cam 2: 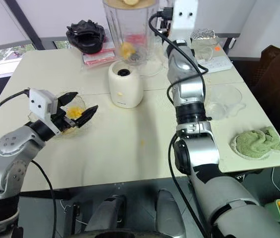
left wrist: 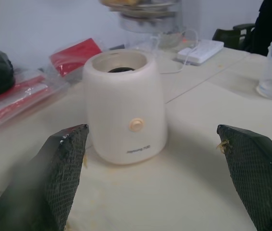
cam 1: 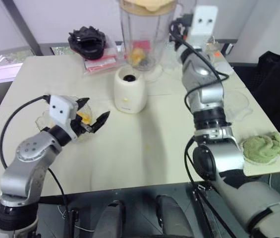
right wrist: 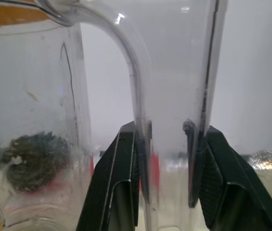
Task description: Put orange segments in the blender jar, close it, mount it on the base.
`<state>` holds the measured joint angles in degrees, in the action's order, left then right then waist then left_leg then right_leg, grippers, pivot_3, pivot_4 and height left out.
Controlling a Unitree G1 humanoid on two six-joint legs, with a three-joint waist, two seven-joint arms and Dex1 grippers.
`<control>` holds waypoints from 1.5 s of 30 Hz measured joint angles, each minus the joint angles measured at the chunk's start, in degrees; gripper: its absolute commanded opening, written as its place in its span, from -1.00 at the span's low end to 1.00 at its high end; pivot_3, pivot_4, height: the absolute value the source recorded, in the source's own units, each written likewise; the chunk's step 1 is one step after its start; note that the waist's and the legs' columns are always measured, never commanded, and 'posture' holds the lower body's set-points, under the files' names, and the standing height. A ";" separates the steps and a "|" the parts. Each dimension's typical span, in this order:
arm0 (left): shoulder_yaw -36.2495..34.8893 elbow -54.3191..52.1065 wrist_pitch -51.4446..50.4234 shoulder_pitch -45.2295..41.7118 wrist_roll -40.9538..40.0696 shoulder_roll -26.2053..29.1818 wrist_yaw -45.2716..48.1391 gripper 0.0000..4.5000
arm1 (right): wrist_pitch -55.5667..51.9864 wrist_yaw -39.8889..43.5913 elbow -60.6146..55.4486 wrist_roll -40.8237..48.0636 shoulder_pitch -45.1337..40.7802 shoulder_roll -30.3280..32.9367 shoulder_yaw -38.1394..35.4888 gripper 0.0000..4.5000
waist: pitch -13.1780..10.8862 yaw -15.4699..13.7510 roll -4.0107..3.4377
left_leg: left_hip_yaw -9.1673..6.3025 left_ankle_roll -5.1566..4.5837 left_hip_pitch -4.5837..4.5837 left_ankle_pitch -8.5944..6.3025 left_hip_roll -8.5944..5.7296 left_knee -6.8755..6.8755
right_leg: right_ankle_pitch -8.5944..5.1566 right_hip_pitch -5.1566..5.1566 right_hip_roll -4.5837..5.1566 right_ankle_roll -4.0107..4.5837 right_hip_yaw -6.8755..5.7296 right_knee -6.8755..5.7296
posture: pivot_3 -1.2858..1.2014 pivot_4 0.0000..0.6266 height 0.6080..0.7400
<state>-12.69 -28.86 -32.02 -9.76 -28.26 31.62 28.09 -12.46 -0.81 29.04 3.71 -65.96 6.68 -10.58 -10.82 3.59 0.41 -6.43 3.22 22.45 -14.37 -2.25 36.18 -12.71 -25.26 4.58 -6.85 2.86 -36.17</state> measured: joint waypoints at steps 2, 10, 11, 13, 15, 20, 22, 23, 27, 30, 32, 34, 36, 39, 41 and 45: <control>-0.20 2.34 0.04 -2.32 -0.63 1.24 1.59 0.99 | -9.83 1.19 -17.27 0.84 9.27 2.49 0.65 -0.39 | 0.01 -0.35 0.01 | -0.16 0.00 0.02 0.00 0.04 -0.04 | 0.00 -0.02 -0.04 0.01 -0.12 -0.02 | 0.03 -0.52 1.00; -1.18 8.58 1.04 -6.37 -0.51 3.77 5.22 0.99 | -30.78 4.78 -51.36 5.63 30.91 5.64 2.04 -0.39 | 0.00 -0.03 -0.02 | 0.01 0.00 -0.04 0.00 0.05 -0.02 | 0.00 -0.02 -0.02 0.00 -0.03 -0.04 | 0.03 -0.52 1.00; -1.06 8.93 1.09 -6.62 -0.50 3.82 5.61 0.99 | -30.86 4.77 -53.58 5.79 33.18 5.43 2.21 -0.39 | 0.01 -0.08 -0.01 | 0.00 0.00 -0.04 0.00 0.04 -0.03 | 0.00 -0.01 -0.02 0.00 -0.03 -0.04 | 0.03 -0.52 1.00; -0.99 9.82 1.30 -7.01 -0.44 4.16 6.27 0.99 | -29.86 4.58 -57.05 6.08 38.71 3.64 2.58 -0.39 | 0.01 -0.17 0.00 | 0.01 0.00 -0.05 0.00 0.04 0.00 | 0.00 0.02 -0.02 0.00 -0.02 -0.04 | 0.03 -0.52 1.00; -0.82 10.49 1.32 -7.53 -0.40 4.23 6.79 0.99 | -28.21 4.17 -57.16 5.89 41.10 2.71 3.13 -0.39 | 0.01 -0.12 0.01 | 0.05 0.00 -0.05 0.01 0.04 0.06 | 0.01 0.03 -0.02 0.01 0.00 -0.03 | 0.03 -0.52 1.00; 0.21 10.78 1.26 -9.26 -0.32 4.58 7.35 0.99 | -11.65 3.31 -51.04 2.36 44.35 -0.57 6.10 -0.39 | 0.05 -0.06 0.08 | 0.04 0.05 -0.22 0.04 0.05 0.03 | 0.01 0.19 -0.04 0.01 -0.01 -0.02 | 0.03 -0.52 1.00; 0.28 10.76 0.97 -9.57 -0.34 5.30 7.59 0.99 | -2.83 3.25 -42.99 0.11 46.11 -1.55 8.03 -0.39 | 0.04 0.18 0.07 | 0.04 0.05 -0.27 0.04 0.05 0.02 | 0.01 0.26 -0.04 0.02 0.00 0.00 | 0.03 -0.52 1.00; 0.27 10.70 0.88 -9.69 -0.37 5.42 7.61 0.99 | 0.69 3.22 -38.22 -0.83 46.31 -1.74 8.56 -0.39 | 0.04 0.24 0.07 | 0.04 0.05 -0.28 0.04 0.04 0.03 | 0.01 0.28 -0.04 0.01 0.00 0.02 | 0.03 -0.52 1.00; 0.24 9.99 -0.20 -9.61 -0.47 5.48 7.29 0.99 | 9.79 2.68 -23.17 -3.10 46.38 -1.68 8.55 -0.39 | 0.02 0.18 0.07 | 0.02 0.06 -0.26 0.04 0.04 0.02 | 0.01 0.28 -0.04 0.02 0.00 0.03 | 0.03 -0.52 1.00; 0.17 8.50 -0.65 -8.69 -0.51 5.56 6.69 0.99 | 17.12 2.67 -15.72 -3.09 44.43 -1.51 7.86 -0.39 | 0.02 0.45 0.07 | 0.03 0.06 -0.27 0.04 0.04 0.01 | 0.02 0.28 -0.03 0.02 0.01 0.03 | 0.03 -0.52 1.00; 0.09 7.37 -1.10 -8.39 -0.61 5.57 6.50 0.99 | 20.60 2.67 -11.39 -3.04 42.52 -1.30 7.41 -0.39 | 0.02 0.39 0.07 | 0.01 0.06 -0.34 0.05 0.04 0.00 | 0.02 0.32 -0.04 0.02 0.01 0.01 | 0.03 -0.52 1.00; 0.09 6.64 -1.28 -7.92 -0.62 5.56 6.24 0.99 | 22.92 2.59 -8.17 -2.98 41.03 -1.19 6.96 -0.39 | 0.02 0.35 0.08 | 0.00 0.06 -0.46 0.05 0.05 0.01 | 0.02 0.46 -0.05 0.02 0.00 0.01 | 0.03 -0.52 1.00; 0.08 6.08 -1.32 -7.69 -0.63 5.53 5.89 0.99 | 24.98 2.17 -5.65 -2.99 40.16 -1.11 6.50 -0.39 | 0.02 0.25 0.08 | -0.01 0.06 -0.61 0.04 0.04 0.01 | 0.01 0.63 -0.05 0.02 0.00 0.04 | 0.03 -0.52 1.00; 0.12 6.00 -1.32 -7.50 -0.60 5.31 5.42 0.99 | 26.71 1.47 -3.48 -2.96 39.56 -1.17 6.19 -0.39 | 0.02 0.19 0.08 | 0.00 0.06 -0.82 0.04 0.04 -0.02 | 0.01 0.85 -0.04 0.02 0.01 0.09 | 0.03 -0.52 1.00; 0.22 6.00 -1.30 -7.50 -0.57 5.13 5.38 0.99 | 26.93 0.89 -2.92 -2.94 38.98 -1.21 5.93 -0.39 | 0.02 0.22 0.08 | 0.00 0.06 -0.85 0.04 0.03 -0.02 | 0.00 0.86 -0.04 0.02 0.01 0.08 | 0.03 -0.52 1.00; 0.53 6.00 -1.20 -7.50 -0.49 4.64 5.40 0.99 | 26.93 -0.71 -2.42 -2.95 37.69 -1.08 4.81 -0.39 | 0.01 0.28 0.08 | 0.00 0.06 -0.87 0.04 0.04 -0.03 | 0.00 0.86 -0.05 0.02 0.01 0.06 | 0.03 -0.52 1.00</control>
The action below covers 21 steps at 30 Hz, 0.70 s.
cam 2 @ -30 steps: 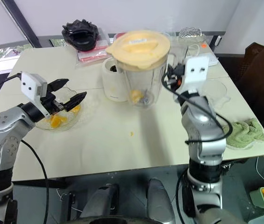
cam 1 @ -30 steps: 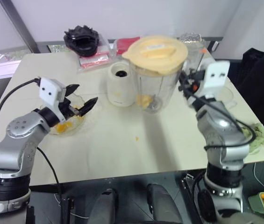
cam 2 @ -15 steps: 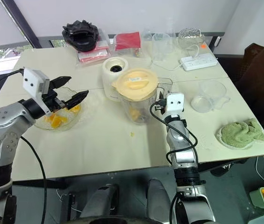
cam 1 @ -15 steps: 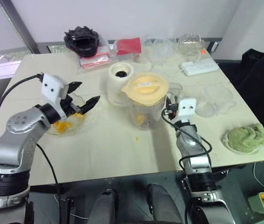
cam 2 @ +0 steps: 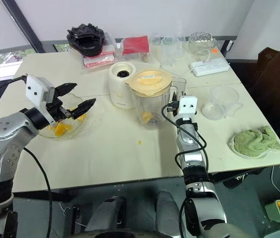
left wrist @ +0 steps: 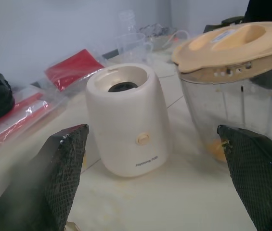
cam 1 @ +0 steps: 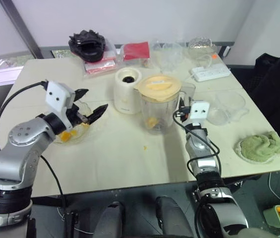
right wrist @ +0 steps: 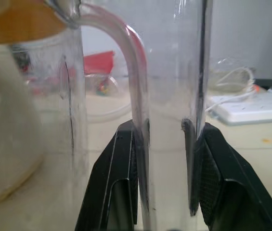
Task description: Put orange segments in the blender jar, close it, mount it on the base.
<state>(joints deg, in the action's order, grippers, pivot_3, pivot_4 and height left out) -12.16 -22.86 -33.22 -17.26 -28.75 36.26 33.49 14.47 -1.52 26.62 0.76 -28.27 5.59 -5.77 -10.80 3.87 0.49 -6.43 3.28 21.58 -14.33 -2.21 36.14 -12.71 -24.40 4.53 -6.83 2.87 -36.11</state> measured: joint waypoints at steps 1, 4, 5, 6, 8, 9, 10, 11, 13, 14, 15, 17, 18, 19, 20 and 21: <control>0.09 0.00 0.08 0.00 0.06 -0.24 0.04 0.99 | 0.00 -0.27 0.00 0.00 -0.23 0.04 -0.24 -0.39 | 0.00 0.01 0.00 | 0.00 0.00 0.00 0.00 0.00 -0.02 | 0.00 0.00 0.00 0.00 0.00 0.00 | 0.03 -0.52 1.00; 0.33 0.01 0.32 0.00 0.29 -0.36 0.11 0.99 | 0.00 -0.35 0.00 0.03 -0.82 0.07 -0.45 -0.39 | 0.00 0.14 0.00 | 0.01 0.00 -0.02 0.00 0.00 -0.07 | 0.00 -0.01 0.00 0.00 0.01 0.00 | 0.03 -0.52 1.00; 0.50 0.01 0.40 0.00 0.40 -0.47 0.13 0.99 | 0.00 -0.35 0.00 0.04 -1.00 0.07 -0.50 -0.39 | 0.00 0.14 0.00 | 0.01 0.00 -0.04 0.00 0.01 -0.08 | 0.00 -0.01 0.00 0.00 0.01 0.00 | 0.03 -0.52 1.00; 0.69 0.01 0.43 0.00 0.53 -0.57 0.14 0.99 | 0.01 -0.36 0.03 0.04 -1.10 0.07 -0.52 -0.39 | 0.00 0.12 0.00 | 0.01 0.00 -0.04 0.00 0.01 -0.09 | 0.00 -0.01 0.00 0.00 0.01 0.00 | 0.03 -0.52 1.00; 1.26 0.03 0.55 0.00 0.60 -0.68 0.18 0.99 | 0.40 -0.36 0.65 -0.07 -1.27 0.07 -0.47 -0.39 | 0.00 0.07 0.00 | 0.01 0.00 -0.04 0.00 0.01 -0.08 | 0.00 -0.01 0.00 0.00 0.01 0.00 | 0.03 -0.52 1.00; 1.38 0.03 0.64 0.00 0.61 -0.76 0.19 0.99 | 0.84 -0.36 1.30 -0.31 -1.25 0.08 -0.36 -0.39 | 0.00 0.08 0.00 | 0.01 0.00 -0.03 0.00 0.00 -0.08 | 0.00 0.00 0.00 0.00 0.01 0.01 | 0.03 -0.52 1.00; 1.48 0.03 0.78 0.00 0.62 -0.78 0.19 0.99 | 1.02 -0.34 1.81 -0.63 -1.06 0.09 -0.20 -0.39 | 0.00 0.07 0.00 | 0.01 0.00 -0.03 0.00 0.00 -0.08 | 0.00 0.00 0.00 0.00 0.01 0.01 | 0.03 -0.52 1.00; 1.61 0.03 1.00 0.00 0.62 -0.78 0.19 0.99 | 1.43 -0.32 2.06 -0.82 -0.44 0.06 -0.08 -0.39 | -0.01 0.07 0.00 | 0.01 0.00 -0.04 0.00 0.01 -0.08 | 0.00 0.00 0.00 0.00 0.01 0.01 | 0.03 -0.52 1.00; 1.70 0.03 1.05 0.07 0.62 -0.79 0.18 0.99 | 2.49 -0.14 1.64 -1.07 1.24 0.22 0.06 -0.39 | 0.00 0.07 0.02 | 0.01 0.00 -0.04 0.00 0.00 -0.08 | 0.00 0.01 0.00 0.00 0.01 0.01 | 0.03 -0.52 1.00; 1.77 0.03 1.06 0.14 0.63 -0.80 0.17 0.99 | 2.77 0.05 1.00 -1.07 2.29 0.25 0.11 -0.39 | 0.01 0.07 0.02 | 0.01 0.00 -0.06 0.00 0.01 -0.08 | 0.00 0.03 0.00 0.00 0.01 0.01 | 0.03 -0.52 1.00; 1.82 0.03 1.09 0.22 0.63 -0.84 0.17 0.99 | 2.96 0.30 0.17 -1.07 3.47 0.26 0.24 -0.39 | 0.01 0.06 0.02 | 0.01 0.00 -0.08 0.00 0.01 -0.08 | 0.00 0.05 0.00 0.00 0.01 0.01 | 0.03 -0.52 1.00; 1.92 0.03 1.19 0.36 0.64 -1.12 0.16 0.99 | 3.19 0.80 -1.89 -1.02 5.73 0.27 0.44 -0.39 | 0.01 0.09 0.02 | 0.02 0.00 -0.13 0.00 0.01 -0.07 | -0.01 0.08 0.00 0.00 0.02 0.01 | 0.03 -0.52 1.00; 1.99 0.03 1.33 0.37 0.66 -1.43 0.16 0.99 | 3.03 0.92 -2.90 -1.02 6.67 0.29 0.56 -0.39 | 0.01 0.09 0.03 | 0.02 0.00 -0.16 0.00 0.01 -0.07 | -0.01 0.12 0.00 0.00 0.02 0.01 | 0.03 -0.52 1.00; 2.12 0.03 1.44 0.44 0.69 -1.50 0.17 0.99 | 2.84 0.96 -3.53 -1.02 7.28 0.31 0.71 -0.39 | 0.01 0.08 0.03 | 0.01 0.00 -0.18 0.00 0.01 -0.06 | -0.01 0.14 -0.01 0.00 0.02 0.00 | 0.03 -0.52 1.00; 2.29 0.04 1.54 0.55 0.76 -1.53 0.17 1.00 | 2.53 1.06 -4.27 -1.03 7.81 0.37 0.90 -0.25 | 0.02 0.08 0.03 | 0.01 0.00 -0.19 0.00 0.01 -0.06 | -0.01 0.16 -0.01 0.01 0.02 0.00 | 0.03 -0.52 1.00; 2.39 0.08 1.66 0.58 0.82 -1.64 0.19 1.00 | 2.03 1.36 -5.08 -1.16 8.30 0.56 1.08 -0.09 | 0.02 0.05 0.03 | 0.01 0.00 -0.19 0.00 0.01 -0.06 | -0.01 0.17 -0.01 0.01 0.02 0.01 | 0.03 -0.52 1.00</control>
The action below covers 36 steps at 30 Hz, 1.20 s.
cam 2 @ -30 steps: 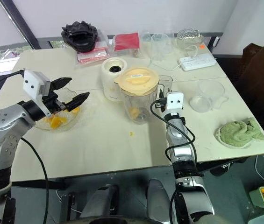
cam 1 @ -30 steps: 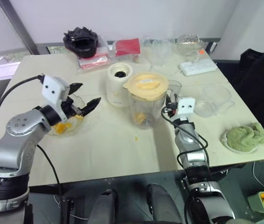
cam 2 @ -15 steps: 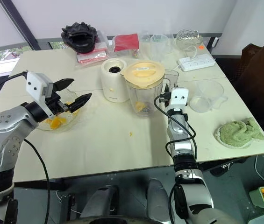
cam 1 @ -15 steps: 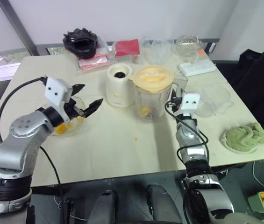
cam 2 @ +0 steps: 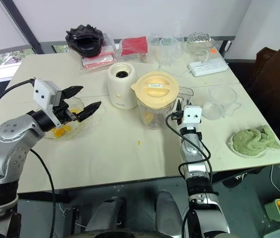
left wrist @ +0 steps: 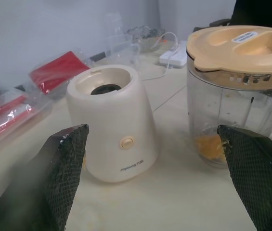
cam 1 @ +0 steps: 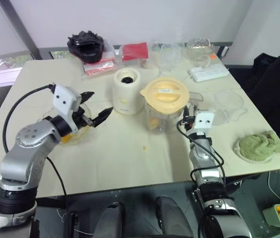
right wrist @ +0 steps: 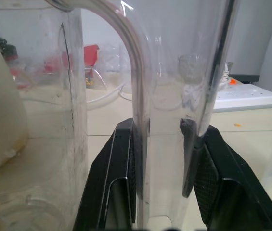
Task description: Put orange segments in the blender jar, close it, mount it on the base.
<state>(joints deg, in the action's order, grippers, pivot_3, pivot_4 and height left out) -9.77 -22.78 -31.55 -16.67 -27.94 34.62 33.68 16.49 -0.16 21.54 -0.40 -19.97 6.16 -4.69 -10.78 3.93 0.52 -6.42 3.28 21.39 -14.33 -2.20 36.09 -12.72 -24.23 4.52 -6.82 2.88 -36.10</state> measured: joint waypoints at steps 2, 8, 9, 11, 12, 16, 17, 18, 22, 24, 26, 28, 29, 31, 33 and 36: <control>0.06 0.19 0.59 0.02 0.23 -0.25 0.02 1.00 | -1.78 0.90 0.01 -0.51 1.60 0.59 0.41 0.28 | 0.01 -0.02 0.02 | 0.00 0.00 0.01 0.00 0.00 0.00 | 0.00 0.00 0.00 0.00 0.00 0.01 | 0.03 -0.52 1.00; 1.56 0.56 1.43 0.02 1.29 -1.38 0.13 1.00 | -5.19 0.67 -1.31 -1.17 3.51 1.55 0.37 0.92 | 0.00 -0.02 0.02 | 0.01 0.00 0.02 0.00 0.00 0.00 | 0.00 0.00 0.00 0.00 0.01 0.02 | 0.03 -0.52 1.00; 1.81 0.78 1.68 0.02 1.37 -1.60 0.16 1.00 | -5.53 0.71 -2.30 -1.21 3.93 1.70 0.39 0.92 | 0.00 -0.04 0.02 | 0.00 0.00 0.02 0.00 0.00 0.00 | -0.01 -0.01 -0.01 0.00 0.01 0.02 | 0.03 -0.52 1.00; 2.00 1.20 1.92 0.01 1.50 -1.66 0.21 1.00 | -6.15 0.73 -3.72 -1.31 4.57 1.75 0.39 0.92 | 0.00 -0.02 0.02 | 0.01 0.00 0.02 0.00 0.00 0.00 | -0.01 -0.01 -0.01 -0.01 0.01 0.02 | 0.03 -0.52 1.00; 2.01 1.43 2.00 0.02 1.55 -1.67 0.22 1.00 | -6.29 0.74 -4.26 -1.34 4.90 1.77 0.38 0.92 | 0.00 -0.04 0.02 | 0.00 0.00 0.02 0.00 0.00 0.00 | -0.01 -0.01 -0.01 0.00 0.01 0.03 | 0.03 -0.52 1.00; 2.23 1.92 2.37 0.02 1.72 -2.30 0.38 1.00 | -8.59 0.73 -6.86 -1.34 5.56 2.21 0.14 0.92 | 0.00 -0.15 0.02 | 0.01 0.00 0.04 0.00 0.00 0.02 | -0.01 0.00 -0.01 -0.01 0.01 0.03 | 0.03 -0.52 1.00; 2.32 1.93 2.42 0.02 1.74 -2.38 0.51 1.00 | -9.25 0.71 -7.91 -1.25 5.56 2.37 -0.13 0.92 | 0.00 -0.16 0.02 | 0.01 0.00 0.04 0.00 0.00 0.02 | -0.01 0.00 -0.01 0.00 0.01 0.03 | 0.03 -0.52 1.00; 2.34 1.94 2.46 0.01 1.80 -2.40 0.61 1.00 | -9.92 0.70 -8.83 -1.15 5.53 2.57 -0.26 0.92 | 0.00 -0.14 0.02 | 0.01 0.00 0.03 0.00 0.00 0.02 | -0.01 0.00 -0.01 0.00 0.01 0.04 | 0.03 -0.52 1.00; 2.36 2.50 3.30 -0.08 2.22 -2.69 1.09 1.00 | -12.27 0.53 -11.22 -1.01 5.25 2.92 -0.76 0.92 | 0.00 -0.15 0.03 | 0.01 0.00 0.04 0.00 0.00 0.01 | -0.01 0.00 -0.01 0.00 0.01 0.04 | 0.03 -0.52 1.00; 2.43 2.90 3.53 -0.20 2.37 -2.91 1.17 1.00 | -12.89 0.51 -11.42 -0.96 5.08 2.92 -0.89 0.92 | 0.00 -0.17 0.03 | 0.01 0.00 0.04 0.00 0.00 0.02 | -0.01 0.00 -0.01 0.00 0.01 0.04 | 0.03 -0.52 1.00; 2.70 3.65 3.79 -0.63 2.50 -3.25 1.22 1.00 | -13.45 0.51 -11.42 -0.97 4.88 2.89 -0.88 0.69 | 0.00 -0.21 0.03 | 0.01 0.00 0.04 0.00 0.00 0.01 | -0.01 -0.01 -0.01 -0.01 0.01 0.04 | 0.03 -0.52 1.00; 3.29 4.09 4.02 -1.06 2.66 -3.37 1.23 1.00 | -13.66 0.61 -11.42 -0.98 4.63 2.82 -0.71 0.34 | 0.00 -0.21 0.03 | 0.01 0.00 0.04 0.00 0.00 0.01 | -0.01 0.00 -0.01 -0.01 0.01 0.05 | 0.03 -0.52 1.00; 3.62 4.15 4.29 -1.07 2.73 -3.40 1.26 1.00 | -13.76 0.64 -11.42 -0.99 4.53 2.75 -0.49 0.11 | -0.01 -0.21 0.02 | 0.01 0.00 0.04 0.00 0.00 0.01 | -0.01 0.00 0.00 -0.01 0.01 0.05 | 0.03 -0.52 1.00; 3.95 4.26 4.50 -1.07 2.96 -3.51 1.26 1.00 | -13.87 0.64 -11.42 -0.99 4.19 2.72 -0.22 -0.38 | -0.01 -0.26 0.02 | 0.01 0.00 0.05 0.00 0.00 0.00 | -0.02 -0.01 0.00 -0.01 0.01 0.06 | 0.03 -0.52 1.00; 3.95 4.32 4.67 -1.06 3.26 -3.51 1.25 1.00 | -13.64 0.65 -12.40 -0.12 3.42 2.41 -0.28 -0.65 | -0.01 -0.36 0.02 | 0.01 0.00 0.05 0.00 0.00 0.01 | -0.02 0.00 0.01 -0.01 0.01 0.06 | 0.03 -0.52 1.00; 3.96 4.32 4.91 -1.05 3.58 -3.66 1.23 1.00 | -14.30 0.23 -12.46 -0.60 2.90 2.64 -0.39 -0.65 | -0.01 -0.82 0.05 | 0.01 0.00 0.06 0.00 -0.01 0.03 | -0.02 0.00 0.01 -0.01 0.01 0.07 | 0.03 -0.52 1.00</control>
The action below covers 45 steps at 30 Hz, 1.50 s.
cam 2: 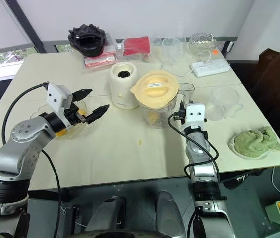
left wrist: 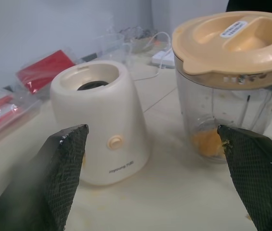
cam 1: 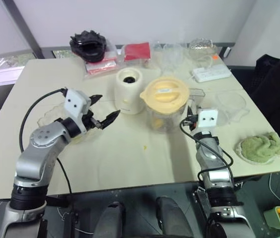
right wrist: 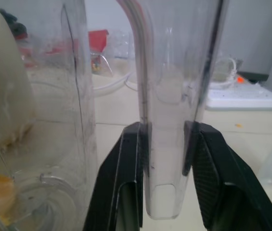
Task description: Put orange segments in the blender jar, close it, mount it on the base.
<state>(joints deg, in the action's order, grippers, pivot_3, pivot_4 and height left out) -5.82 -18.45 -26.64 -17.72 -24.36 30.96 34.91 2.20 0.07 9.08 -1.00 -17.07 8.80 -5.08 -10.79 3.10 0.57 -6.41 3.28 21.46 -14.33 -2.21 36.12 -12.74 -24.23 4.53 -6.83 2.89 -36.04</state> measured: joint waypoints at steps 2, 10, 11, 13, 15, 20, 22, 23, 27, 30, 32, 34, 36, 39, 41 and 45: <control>0.00 0.00 0.03 0.00 0.04 -0.02 -0.01 1.00 | -0.25 -0.12 -0.09 0.03 0.05 -0.01 -0.07 -0.65 | 0.00 -0.25 0.00 | 0.01 0.00 0.00 0.00 0.00 0.00 | 0.00 0.00 0.00 0.00 0.00 0.01 | 0.03 -0.52 1.00; 0.00 -0.01 0.06 0.04 0.07 -0.08 -0.03 1.00 | -6.79 -0.84 -6.04 0.48 0.27 -1.19 -0.15 -0.65 | -0.03 -0.50 -0.01 | 0.01 0.00 0.03 0.00 0.00 -0.02 | 0.00 -0.06 0.00 0.00 0.00 0.01 | 0.03 -0.52 1.00; 0.01 -0.01 0.06 0.05 0.07 -0.09 -0.02 1.00 | -8.09 -1.04 -6.93 0.85 -0.55 -1.38 -0.34 -0.65 | -0.05 -0.49 -0.03 | 0.01 0.00 0.05 0.00 0.00 -0.02 | 0.00 -0.09 0.00 0.00 0.01 0.01 | 0.03 -0.52 1.00; 0.00 0.00 0.07 0.05 0.08 -0.09 -0.02 1.00 | -11.03 -1.65 -8.60 1.72 -3.70 -1.49 -1.13 -0.65 | -0.08 -0.47 -0.05 | 0.02 0.00 0.05 0.00 0.00 -0.02 | 0.00 -0.10 0.00 0.00 0.00 0.00 | 0.03 -0.52 1.00; 0.01 0.00 0.10 0.07 0.08 -0.09 0.00 1.00 | -13.05 -2.18 -10.34 2.58 -7.78 -1.48 -2.25 -0.65 | -0.09 -0.50 -0.05 | 0.01 0.00 0.06 0.00 0.01 -0.03 | 0.00 -0.11 0.00 0.00 0.00 0.01 | 0.03 -0.52 1.00; -0.05 -0.07 0.65 0.36 0.09 -0.32 -0.10 1.00 | -17.00 -3.19 -11.63 3.40 -19.00 -0.93 -3.13 -0.65 | -0.09 -0.51 -0.05 | 0.00 0.00 0.07 0.00 0.01 -0.09 | 0.00 -0.13 0.00 0.00 -0.01 0.02 | 0.03 -0.52 1.00; -0.15 -0.28 0.83 1.38 0.08 -0.64 -0.24 1.00 | -18.32 -3.22 -10.03 3.30 -23.56 -0.53 -2.93 -0.65 | -0.09 -0.40 -0.06 | 0.03 0.00 0.08 0.00 0.01 -0.10 | 0.00 -0.16 0.02 0.00 -0.01 0.02 | 0.03 -0.52 1.00; -0.14 -0.40 0.85 2.01 0.09 -0.82 -0.34 1.00 | -18.99 -3.21 -8.01 3.23 -26.58 0.02 -2.91 -0.65 | -0.09 -0.39 -0.06 | 0.03 0.00 0.09 0.00 0.01 -0.10 | 0.00 -0.17 0.02 0.00 -0.01 0.02 | 0.03 -0.52 1.00; -0.32 -1.25 0.89 3.76 0.11 -1.15 -1.32 1.00 | -20.63 -3.36 -0.32 3.21 -36.86 0.36 -2.91 -0.65 | -0.10 -0.38 -0.06 | 0.02 0.00 0.11 0.00 0.01 -0.14 | 0.00 -0.21 0.02 0.01 -0.02 0.01 | 0.03 -0.52 1.00; -0.48 -3.17 0.89 4.59 0.12 -1.26 -2.44 1.00 | -20.55 -3.33 6.83 3.19 -43.86 -1.28 -1.91 -0.65 | -0.11 -0.12 -0.07 | 0.02 0.00 0.14 0.00 0.02 -0.18 | 0.01 -0.27 0.02 0.01 -0.02 0.01 | 0.03 -0.52 1.00; -0.74 -4.32 0.86 5.07 0.12 -1.23 -3.10 1.00 | -19.86 -3.31 12.02 3.00 -48.10 -2.57 -0.90 -0.65 | -0.11 0.12 -0.07 | 0.02 0.00 0.14 0.00 0.02 -0.22 | 0.01 -0.29 0.02 0.01 -0.02 0.01 | 0.03 -0.52 1.00; -1.01 -5.57 0.76 6.06 0.10 -1.23 -3.95 1.00 | -18.45 -3.63 18.32 2.69 -51.88 -4.38 -0.04 -0.65 | -0.11 0.42 -0.07 | 0.01 0.00 0.14 0.00 0.02 -0.24 | 0.01 -0.29 0.02 0.01 -0.02 0.02 | 0.03 -0.52 1.00; -1.53 -6.61 0.53 6.87 0.10 -1.23 -4.61 1.00 | -17.73 -4.15 23.53 2.24 -54.49 -5.64 0.50 -0.65 | -0.12 0.63 -0.06 | -0.02 0.00 0.17 0.00 0.02 -0.27 | 0.01 -0.30 0.02 0.01 -0.04 0.04 | 0.03 -0.52 1.00; -2.50 -7.91 0.06 8.03 0.09 -1.06 -5.71 1.00 | -16.69 -4.43 29.03 1.94 -55.75 -6.71 0.93 -0.65 | -0.12 0.44 -0.06 | -0.07 0.00 0.29 0.00 -0.01 -0.25 | 0.01 -0.33 0.04 0.01 -0.07 0.12 | 0.03 -0.52 1.00; -2.56 -8.46 -0.54 8.64 0.09 -1.05 -6.23 1.00 | -16.49 -4.52 31.51 1.76 -55.81 -7.02 1.11 -0.65 | -0.12 0.42 -0.05 | -0.07 0.00 0.44 0.00 -0.01 -0.23 | 0.01 -0.43 0.04 0.01 -0.08 0.14 | 0.03 -0.52 1.00; -3.01 -9.39 -1.17 8.87 0.05 -0.82 -6.93 1.00 | -15.15 -4.85 34.84 1.21 -56.28 -7.30 1.63 -0.65 | -0.13 0.69 -0.05 | -0.07 0.01 0.95 0.01 -0.02 -0.12 | 0.03 -1.01 0.05 0.01 -0.07 -0.03 | 0.03 -0.52 1.00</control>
<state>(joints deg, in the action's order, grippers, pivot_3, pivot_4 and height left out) -8.83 -27.84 -27.81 -8.85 -24.30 30.14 27.98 -12.95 -4.78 43.92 0.21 -73.35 1.50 -3.46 -10.91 3.80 0.52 -6.48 3.29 22.41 -14.32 -2.23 36.00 -12.71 -25.24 4.57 -6.82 2.83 -36.06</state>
